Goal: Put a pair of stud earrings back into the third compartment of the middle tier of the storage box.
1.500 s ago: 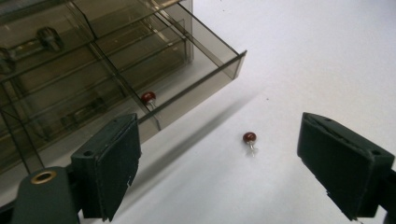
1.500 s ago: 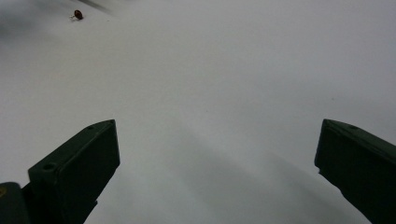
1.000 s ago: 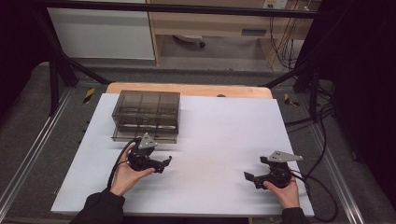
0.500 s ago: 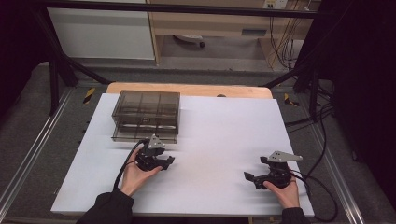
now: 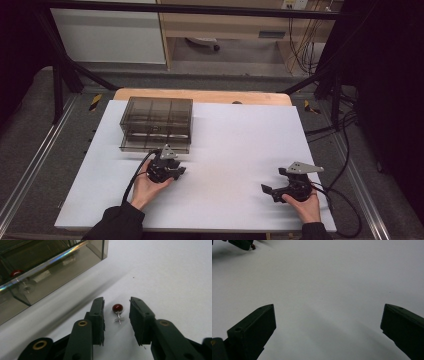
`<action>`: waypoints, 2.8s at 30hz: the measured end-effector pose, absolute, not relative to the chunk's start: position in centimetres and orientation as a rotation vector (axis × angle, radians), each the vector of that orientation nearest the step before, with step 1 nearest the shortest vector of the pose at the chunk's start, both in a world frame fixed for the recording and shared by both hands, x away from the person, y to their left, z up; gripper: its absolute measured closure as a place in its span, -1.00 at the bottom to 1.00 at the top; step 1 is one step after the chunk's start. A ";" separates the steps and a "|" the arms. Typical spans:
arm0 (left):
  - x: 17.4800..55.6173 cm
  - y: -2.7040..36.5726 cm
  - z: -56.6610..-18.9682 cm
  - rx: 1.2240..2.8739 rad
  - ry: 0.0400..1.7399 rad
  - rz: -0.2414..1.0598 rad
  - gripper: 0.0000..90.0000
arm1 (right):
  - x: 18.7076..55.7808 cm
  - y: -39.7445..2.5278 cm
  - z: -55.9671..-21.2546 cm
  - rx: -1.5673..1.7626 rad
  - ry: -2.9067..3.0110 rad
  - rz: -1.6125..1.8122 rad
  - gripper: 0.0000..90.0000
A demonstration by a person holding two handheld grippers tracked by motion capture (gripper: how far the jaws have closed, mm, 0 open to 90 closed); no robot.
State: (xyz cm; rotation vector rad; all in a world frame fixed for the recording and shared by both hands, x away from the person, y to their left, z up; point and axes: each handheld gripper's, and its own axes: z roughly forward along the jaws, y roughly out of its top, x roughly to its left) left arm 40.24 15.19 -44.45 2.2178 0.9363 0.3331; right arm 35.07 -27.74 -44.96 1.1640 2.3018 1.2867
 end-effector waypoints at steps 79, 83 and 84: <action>38.8 18.5 -40.5 2.150 0.930 0.280 0.81 | 35.1 -27.8 -45.0 1.173 2.309 1.280 -0.98; 38.8 18.7 -39.9 2.139 0.933 0.283 0.81 | 35.1 -27.8 -45.0 1.169 2.308 1.276 -0.98; 38.8 18.8 -39.5 2.137 0.934 0.285 0.81 | 35.1 -27.8 -45.0 1.170 2.310 1.276 -0.98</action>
